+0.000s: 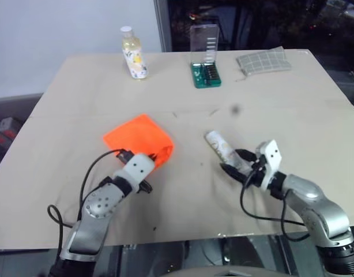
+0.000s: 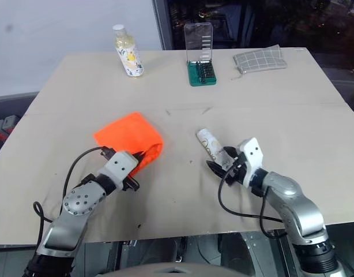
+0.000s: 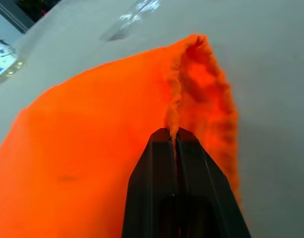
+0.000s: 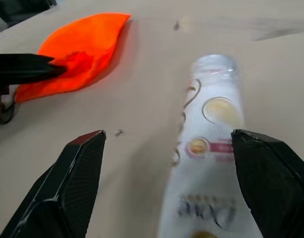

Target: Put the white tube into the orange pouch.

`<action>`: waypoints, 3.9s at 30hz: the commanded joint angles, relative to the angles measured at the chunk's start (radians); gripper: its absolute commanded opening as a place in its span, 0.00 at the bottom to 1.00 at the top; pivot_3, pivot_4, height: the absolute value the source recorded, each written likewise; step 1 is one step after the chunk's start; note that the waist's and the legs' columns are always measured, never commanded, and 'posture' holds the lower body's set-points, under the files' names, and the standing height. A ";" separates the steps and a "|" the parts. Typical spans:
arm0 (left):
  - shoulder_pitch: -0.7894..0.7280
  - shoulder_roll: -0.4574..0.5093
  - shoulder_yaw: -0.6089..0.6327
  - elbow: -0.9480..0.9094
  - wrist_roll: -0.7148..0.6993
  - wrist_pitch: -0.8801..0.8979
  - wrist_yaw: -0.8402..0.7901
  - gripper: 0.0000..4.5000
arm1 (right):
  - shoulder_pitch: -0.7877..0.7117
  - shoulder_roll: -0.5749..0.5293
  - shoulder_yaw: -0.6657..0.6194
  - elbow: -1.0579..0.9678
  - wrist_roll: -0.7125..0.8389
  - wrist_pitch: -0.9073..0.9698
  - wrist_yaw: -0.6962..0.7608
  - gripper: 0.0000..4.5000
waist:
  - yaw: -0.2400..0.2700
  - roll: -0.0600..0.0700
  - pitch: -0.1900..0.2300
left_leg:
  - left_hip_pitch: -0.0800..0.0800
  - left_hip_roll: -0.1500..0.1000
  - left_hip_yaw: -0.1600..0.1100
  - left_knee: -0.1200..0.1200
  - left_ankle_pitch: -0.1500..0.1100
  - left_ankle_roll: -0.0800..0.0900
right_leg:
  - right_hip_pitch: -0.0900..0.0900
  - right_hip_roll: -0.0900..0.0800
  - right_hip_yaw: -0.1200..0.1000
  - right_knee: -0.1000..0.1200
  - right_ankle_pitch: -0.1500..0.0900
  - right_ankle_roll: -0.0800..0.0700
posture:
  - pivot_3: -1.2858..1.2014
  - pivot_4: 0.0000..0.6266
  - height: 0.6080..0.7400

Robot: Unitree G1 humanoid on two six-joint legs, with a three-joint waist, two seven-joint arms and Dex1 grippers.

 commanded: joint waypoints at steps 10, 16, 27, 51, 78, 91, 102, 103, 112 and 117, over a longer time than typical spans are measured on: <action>-0.056 -0.004 -0.019 -0.068 -0.021 0.063 -0.022 0.02 | -0.051 0.027 0.023 0.000 -0.175 0.039 -0.159 0.91 | -0.008 -0.001 0.000 | -0.001 0.000 0.000 0.000 0.001 -0.001 | -0.001 0.000 0.000 0.000 0.000 0.000 | 0.52 0.24 1.00; -0.059 -0.006 -0.019 -0.063 -0.025 0.065 -0.029 0.02 | -0.032 0.016 0.051 0.006 -0.173 0.093 -0.132 0.91 | -0.013 -0.001 0.000 | -0.001 0.000 0.000 0.000 0.000 0.000 | -0.001 0.000 0.000 0.000 0.000 0.000 | 0.52 0.24 1.00; -0.088 -0.004 -0.024 -0.090 -0.023 0.101 -0.025 0.00 | -0.026 -0.021 0.083 0.015 -0.236 0.110 -0.129 0.52 | -0.023 -0.002 -0.001 | -0.001 0.000 -0.001 0.000 0.000 0.000 | -0.001 0.001 0.000 0.000 0.000 0.000 | 0.52 0.24 1.00; -0.162 -0.041 -0.074 -0.154 -0.050 0.187 -0.033 0.00 | -0.230 -0.120 0.253 -0.095 -0.211 0.056 0.169 0.34 | -0.021 -0.003 0.000 | -0.002 -0.001 -0.001 0.000 0.000 -0.001 | -0.001 0.000 -0.001 -0.001 0.000 0.000 | 0.52 0.24 1.00; -0.093 0.009 -0.061 -0.285 -0.068 0.219 -0.044 0.00 | -0.264 -0.090 0.260 -0.021 -0.260 0.150 0.151 0.34 | -0.022 -0.004 0.000 | -0.006 -0.001 -0.002 0.000 0.001 -0.002 | -0.005 -0.001 -0.001 0.000 0.000 0.000 | 0.52 0.24 1.00; -0.114 0.030 -0.109 -0.299 -0.120 0.253 -0.129 0.00 | -0.400 0.020 0.327 0.087 -0.322 0.190 0.120 0.34 | -0.024 -0.004 0.000 | -0.006 -0.001 -0.001 0.000 0.002 -0.004 | -0.005 0.000 -0.001 0.000 0.000 0.000 | 0.52 0.24 1.00; -0.097 0.041 -0.080 -0.326 -0.123 0.269 -0.111 0.00 | -0.496 0.068 0.349 0.182 -0.368 0.283 0.111 0.34 | -0.027 -0.004 0.000 | -0.004 0.000 -0.002 0.000 0.001 -0.002 | -0.005 0.001 -0.001 0.001 0.001 -0.002 | 0.52 0.24 1.00; -0.102 0.033 -0.060 -0.322 -0.120 0.274 -0.093 0.00 | -0.499 0.059 0.351 0.179 -0.367 0.285 0.123 0.34 | -0.027 -0.004 0.000 | -0.004 0.000 -0.002 0.000 0.001 -0.002 | -0.005 0.001 -0.001 0.001 0.002 -0.002 | 0.52 0.24 1.00; -0.101 0.009 -0.056 -0.357 -0.106 0.291 -0.068 0.00 | -0.499 0.033 0.365 0.141 -0.352 0.331 0.163 0.34 | -0.025 -0.004 0.000 | -0.006 0.000 -0.002 0.000 0.004 -0.006 | -0.006 0.001 -0.001 0.000 0.002 -0.003 | 0.52 0.24 1.00; -0.110 -0.007 -0.078 -0.368 -0.091 0.296 -0.048 0.00 | -0.514 0.003 0.389 0.107 -0.342 0.376 0.196 0.34 | -0.024 -0.004 0.000 | -0.006 0.000 -0.002 -0.001 0.004 -0.006 | -0.006 0.001 -0.001 0.000 0.002 -0.003 | 0.52 0.24 1.00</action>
